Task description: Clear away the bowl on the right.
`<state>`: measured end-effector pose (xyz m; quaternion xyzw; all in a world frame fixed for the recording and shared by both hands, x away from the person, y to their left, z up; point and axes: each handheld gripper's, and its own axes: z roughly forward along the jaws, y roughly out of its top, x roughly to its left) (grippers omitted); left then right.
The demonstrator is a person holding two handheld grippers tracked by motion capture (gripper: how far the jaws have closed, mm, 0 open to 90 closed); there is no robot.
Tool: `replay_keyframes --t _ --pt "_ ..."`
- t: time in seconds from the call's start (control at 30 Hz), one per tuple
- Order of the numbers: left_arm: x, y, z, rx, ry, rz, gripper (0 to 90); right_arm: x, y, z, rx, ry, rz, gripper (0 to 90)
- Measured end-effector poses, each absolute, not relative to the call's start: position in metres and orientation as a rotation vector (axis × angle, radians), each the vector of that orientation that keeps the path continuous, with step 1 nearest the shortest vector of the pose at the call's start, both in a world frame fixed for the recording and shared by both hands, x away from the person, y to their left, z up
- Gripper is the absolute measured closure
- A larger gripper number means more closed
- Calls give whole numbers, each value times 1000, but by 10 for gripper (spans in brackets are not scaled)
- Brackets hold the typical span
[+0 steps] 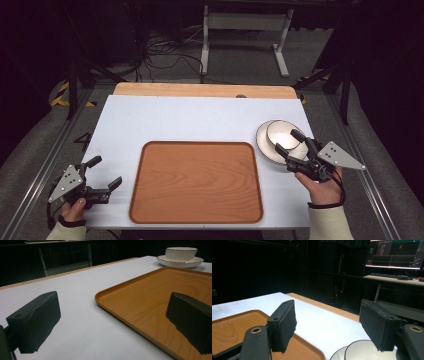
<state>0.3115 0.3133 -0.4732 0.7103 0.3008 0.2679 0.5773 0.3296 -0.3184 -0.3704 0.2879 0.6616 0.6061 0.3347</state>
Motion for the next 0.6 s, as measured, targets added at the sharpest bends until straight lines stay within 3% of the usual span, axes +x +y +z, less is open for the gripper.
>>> replay_keyframes --t 0.6 --pt "312 313 -473 1662 708 628 3 364 -332 -350 828 1732 1538 293"
